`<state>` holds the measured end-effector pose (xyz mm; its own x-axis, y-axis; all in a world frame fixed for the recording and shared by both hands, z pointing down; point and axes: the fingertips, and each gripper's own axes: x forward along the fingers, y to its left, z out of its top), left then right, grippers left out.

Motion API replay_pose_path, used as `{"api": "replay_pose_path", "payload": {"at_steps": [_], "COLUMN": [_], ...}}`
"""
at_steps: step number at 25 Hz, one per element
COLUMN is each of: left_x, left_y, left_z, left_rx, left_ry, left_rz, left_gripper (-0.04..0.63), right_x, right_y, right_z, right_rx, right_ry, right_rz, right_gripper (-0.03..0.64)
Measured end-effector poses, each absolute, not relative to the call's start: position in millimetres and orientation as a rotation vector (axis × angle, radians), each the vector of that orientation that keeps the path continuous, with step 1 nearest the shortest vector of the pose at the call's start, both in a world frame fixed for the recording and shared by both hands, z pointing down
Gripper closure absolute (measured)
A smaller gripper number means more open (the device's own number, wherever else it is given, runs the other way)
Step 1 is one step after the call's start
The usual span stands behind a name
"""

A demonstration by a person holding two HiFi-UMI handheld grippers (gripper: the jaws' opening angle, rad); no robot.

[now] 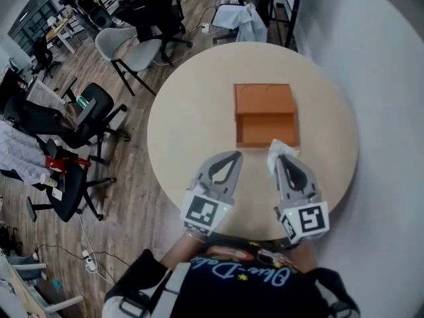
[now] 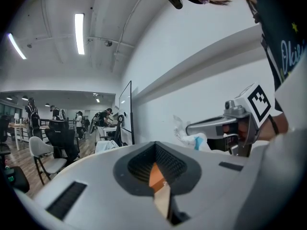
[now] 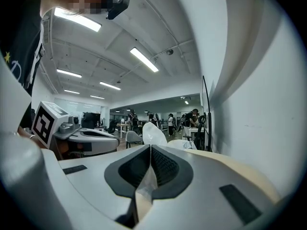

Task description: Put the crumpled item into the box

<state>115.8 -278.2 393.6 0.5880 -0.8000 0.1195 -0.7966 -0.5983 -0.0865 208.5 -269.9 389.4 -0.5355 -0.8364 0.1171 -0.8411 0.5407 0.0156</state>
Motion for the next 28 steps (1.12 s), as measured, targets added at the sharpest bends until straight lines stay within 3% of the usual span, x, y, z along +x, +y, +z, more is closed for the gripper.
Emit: {"api": "replay_pose_path", "payload": {"at_steps": [28], "left_x": [104], "left_y": [-367], "left_z": [454], "left_rx": [-2.845], "left_ry": [1.469], "left_rz": [-0.315], "left_gripper": [0.603], "right_x": [195], "right_y": [-380], "right_z": [478], "right_rx": [1.319], "right_ry": [-2.460], "right_rz": [0.191], "right_gripper": [0.614]}}
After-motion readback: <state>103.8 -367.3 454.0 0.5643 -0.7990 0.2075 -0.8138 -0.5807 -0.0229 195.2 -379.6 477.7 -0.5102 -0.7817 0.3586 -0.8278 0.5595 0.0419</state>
